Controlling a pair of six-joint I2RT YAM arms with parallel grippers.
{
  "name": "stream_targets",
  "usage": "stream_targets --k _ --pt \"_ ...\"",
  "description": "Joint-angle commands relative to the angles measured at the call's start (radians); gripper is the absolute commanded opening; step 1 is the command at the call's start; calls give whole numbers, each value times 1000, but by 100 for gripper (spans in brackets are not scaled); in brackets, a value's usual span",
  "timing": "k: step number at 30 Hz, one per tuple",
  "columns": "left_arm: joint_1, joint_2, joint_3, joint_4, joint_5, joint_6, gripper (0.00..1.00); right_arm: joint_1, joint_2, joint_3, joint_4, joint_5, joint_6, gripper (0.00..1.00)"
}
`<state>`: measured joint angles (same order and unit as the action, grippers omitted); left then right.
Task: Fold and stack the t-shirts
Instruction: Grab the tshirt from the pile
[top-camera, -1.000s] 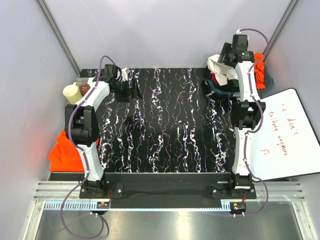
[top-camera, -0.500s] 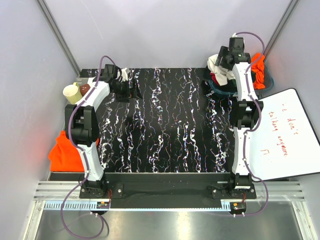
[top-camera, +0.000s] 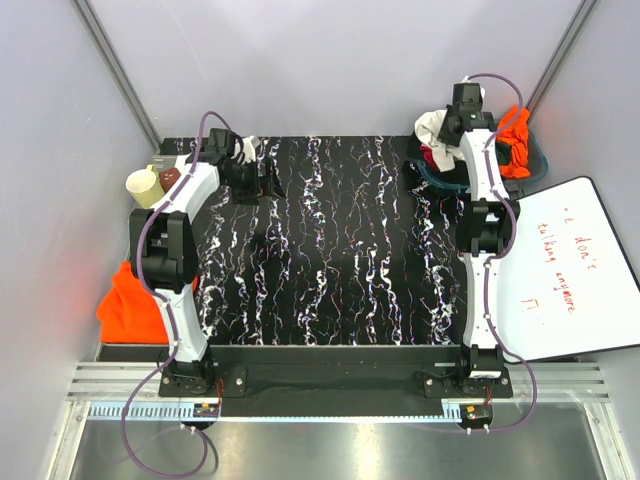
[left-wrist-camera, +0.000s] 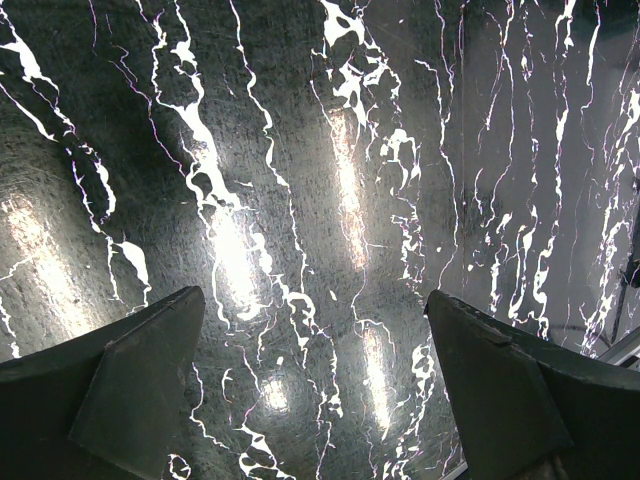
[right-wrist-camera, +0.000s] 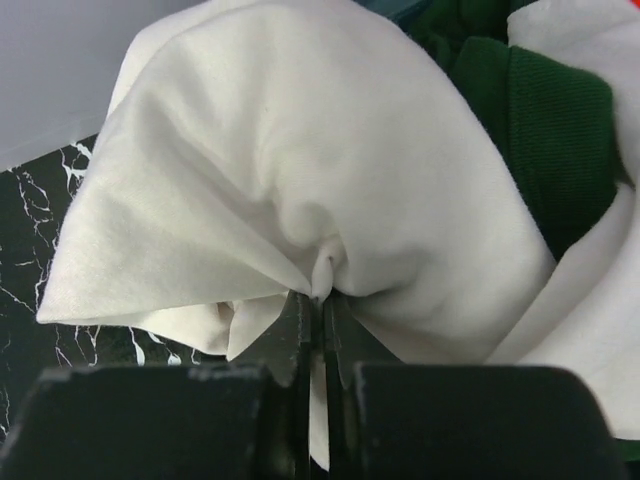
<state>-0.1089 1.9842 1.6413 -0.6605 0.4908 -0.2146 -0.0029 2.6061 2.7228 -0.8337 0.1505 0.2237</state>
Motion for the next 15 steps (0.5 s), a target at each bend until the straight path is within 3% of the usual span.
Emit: stream_targets --k 1,9,15 --pt "-3 -25 -5 -1 25 9 99 -3 -79 72 16 41 11 0" --pt "-3 -27 -6 -1 22 11 99 33 -225 157 44 5 -18 0" --pt "-3 -59 -3 7 -69 1 99 133 -369 14 48 -175 3 0"
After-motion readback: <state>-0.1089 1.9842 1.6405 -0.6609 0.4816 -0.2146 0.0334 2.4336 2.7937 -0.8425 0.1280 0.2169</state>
